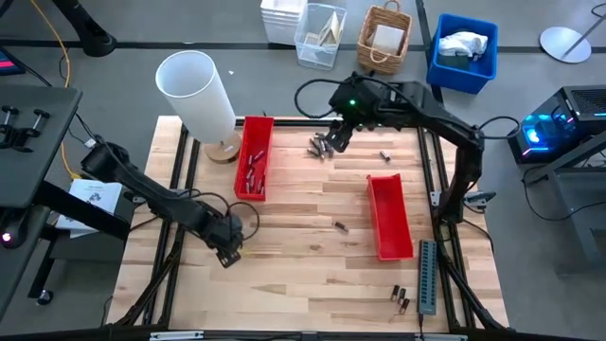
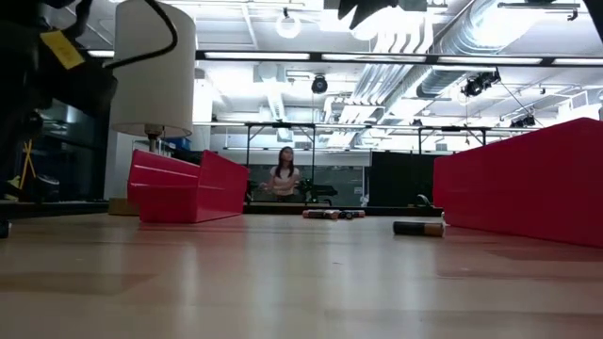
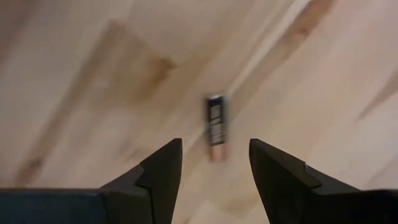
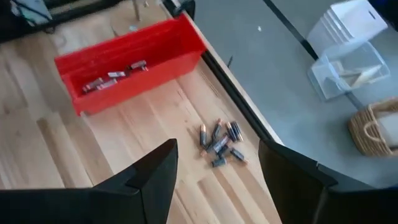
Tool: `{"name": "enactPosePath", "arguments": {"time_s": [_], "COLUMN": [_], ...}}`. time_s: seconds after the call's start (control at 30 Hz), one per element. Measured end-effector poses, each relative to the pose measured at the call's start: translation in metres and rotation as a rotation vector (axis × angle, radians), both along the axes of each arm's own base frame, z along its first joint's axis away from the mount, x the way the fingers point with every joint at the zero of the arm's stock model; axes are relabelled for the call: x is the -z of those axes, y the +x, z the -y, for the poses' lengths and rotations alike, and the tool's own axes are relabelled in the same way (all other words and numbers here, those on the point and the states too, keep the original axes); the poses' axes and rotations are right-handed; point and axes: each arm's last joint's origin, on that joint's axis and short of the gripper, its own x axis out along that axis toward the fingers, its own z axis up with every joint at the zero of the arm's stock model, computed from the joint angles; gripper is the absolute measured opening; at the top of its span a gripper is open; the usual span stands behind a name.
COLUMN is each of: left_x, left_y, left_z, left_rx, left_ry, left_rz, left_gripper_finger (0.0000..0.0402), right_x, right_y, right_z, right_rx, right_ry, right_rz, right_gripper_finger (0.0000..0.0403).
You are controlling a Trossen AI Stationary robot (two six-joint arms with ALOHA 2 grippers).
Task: Sort batteries
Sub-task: Put the black battery into the bottom red bin
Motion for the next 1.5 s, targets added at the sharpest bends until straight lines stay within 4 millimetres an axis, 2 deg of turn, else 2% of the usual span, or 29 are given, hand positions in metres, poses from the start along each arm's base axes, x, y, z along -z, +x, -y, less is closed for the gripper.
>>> {"name": "enactPosePath", "arguments": {"time_s": [0.17,0.3,0.47,0.57,0.7,0.8,0.97,1.07,1.13,1.33,1.5], "left_x": [0.014,0.029,0.044,0.046,0.037,0.020,-0.015,-0.040,-0.048,-0.067,-0.074], "left_y": [0.010,0.011,0.013,0.012,0.014,0.022,0.052,0.083,0.102,0.177,0.237], "left_z": [0.007,0.008,0.013,0.014,0.013,0.005,-0.013,-0.026,-0.039,-0.077,-0.086], "left_rx": [-0.043,-0.060,0.024,0.073,0.108,0.108,0.117,0.165,0.213,0.338,0.420], "left_ry": [-0.012,0.035,0.085,0.101,0.103,0.101,0.067,0.086,0.145,0.308,0.329], "left_rz": [-0.018,-0.090,-0.140,-0.149,-0.098,0.019,0.291,0.522,0.606,0.839,1.084], "left_gripper_finger": [0.0179,0.0179,0.0172,0.0136,0.0035,0.0027,0.0027,0.0027,0.0027,0.0027,0.0027], "right_x": [-0.003,-0.003,-0.005,-0.009,-0.026,-0.039,-0.056,-0.063,-0.066,-0.068,-0.064], "right_y": [-0.014,-0.017,-0.019,-0.027,-0.052,-0.071,-0.102,-0.116,-0.122,-0.127,-0.118], "right_z": [-0.007,-0.012,-0.023,-0.030,-0.043,-0.051,-0.062,-0.066,-0.067,-0.066,-0.066], "right_rx": [0.043,0.061,0.036,0.064,0.114,0.152,0.211,0.245,0.264,0.307,0.309], "right_ry": [0.009,0.007,0.005,-0.015,-0.025,-0.003,0.007,0.009,0.008,0.005,0.000], "right_rz": [-0.044,-0.059,-0.058,-0.059,0.015,0.101,0.230,0.289,0.316,0.349,0.330], "right_gripper_finger": [0.0220,0.0220,0.0220,0.0220,0.0220,0.0220,0.0220,0.0220,0.0220,0.0220,0.0220]}}
